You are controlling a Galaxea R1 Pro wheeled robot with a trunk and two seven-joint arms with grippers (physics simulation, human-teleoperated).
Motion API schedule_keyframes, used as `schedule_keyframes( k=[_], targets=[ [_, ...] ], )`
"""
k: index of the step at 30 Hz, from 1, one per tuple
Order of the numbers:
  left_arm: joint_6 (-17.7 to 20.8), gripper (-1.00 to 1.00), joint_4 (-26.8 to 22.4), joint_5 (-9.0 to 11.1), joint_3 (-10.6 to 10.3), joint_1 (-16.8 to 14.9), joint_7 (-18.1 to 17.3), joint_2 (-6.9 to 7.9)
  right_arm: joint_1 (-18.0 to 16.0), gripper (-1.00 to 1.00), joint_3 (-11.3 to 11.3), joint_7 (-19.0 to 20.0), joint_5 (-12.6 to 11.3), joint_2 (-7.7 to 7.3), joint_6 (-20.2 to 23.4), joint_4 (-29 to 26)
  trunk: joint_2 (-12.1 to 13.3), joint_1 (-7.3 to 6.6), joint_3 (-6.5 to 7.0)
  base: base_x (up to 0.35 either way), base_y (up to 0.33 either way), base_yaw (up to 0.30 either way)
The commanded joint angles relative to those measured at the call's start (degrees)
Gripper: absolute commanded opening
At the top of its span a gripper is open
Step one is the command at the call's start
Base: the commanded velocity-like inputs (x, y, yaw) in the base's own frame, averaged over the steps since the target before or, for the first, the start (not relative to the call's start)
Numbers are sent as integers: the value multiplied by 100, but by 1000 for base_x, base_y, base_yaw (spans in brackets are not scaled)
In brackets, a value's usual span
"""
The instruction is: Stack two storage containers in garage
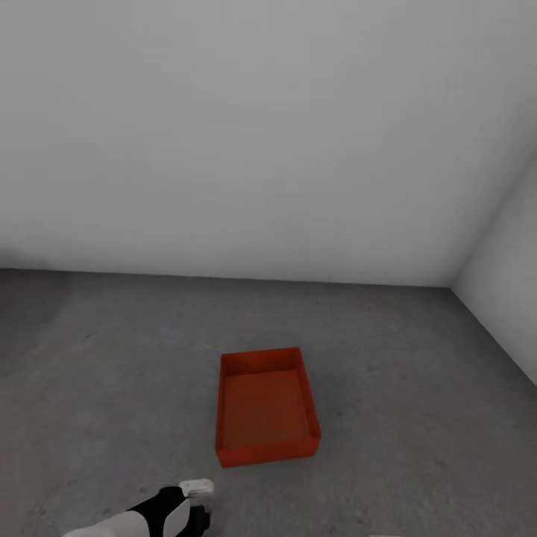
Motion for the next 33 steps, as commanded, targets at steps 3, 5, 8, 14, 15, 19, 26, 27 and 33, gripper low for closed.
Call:
schedule_keyframes(
  k=[3, 5, 8, 14, 15, 19, 26, 27, 33],
  targets=[
    [-21, 100, -1, 60, -3, 170, 31, 55, 127, 100, 50, -21, -25, 1, -107, 1, 120, -67, 51, 0, 0, 0],
    [-141, 100, -1, 61, -3, 388, 31, 151, 246, 100, 50, -21, -24, -7, -325, 1, 200, -111, 87, 0, 0, 0],
    [-401, 100, -1, 72, -3, 605, 23, 314, 295, 100, 50, -21, -23, -12, -439, 1, 320, -177, 140, 0, 0, 0],
    [-837, 100, -1, 296, -3, 1122, 18, 475, 329, 100, 50, -13, -11, -17, -490, 1, 561, -309, 248, 0, 0, 0],
    [-875, 100, -1, 322, -3, 1159, 18, 485, 341, 100, 50, -13, 4, -18, -491, 1, 601, -331, 266, 0, 0, 0],
    [-1039, 100, -1, 464, -3, 1354, 17, 571, 479, 100, 50, -9, 386, -14, -496, 1, 762, -419, 338, 0, 0, 0],
    [-1120, 100, -1, 574, -3, 1545, -21, 602, 692, 100, 50, 187, 878, -22, -513, 1, 1042, -572, 464, 0, 0, 0],
    [-1132, 100, -1, 582, -3, 1566, -59, 603, 708, 100, 50, 268, 890, -30, -519, 1, 1082, -594, 481, 0, 0, 0],
    [-1166, 100, -1, 593, -3, 1715, -176, 603, 737, 100, 42, 635, 884, -46, -536, 67, 1323, -726, 589, 0, 0, 0]
  ],
)
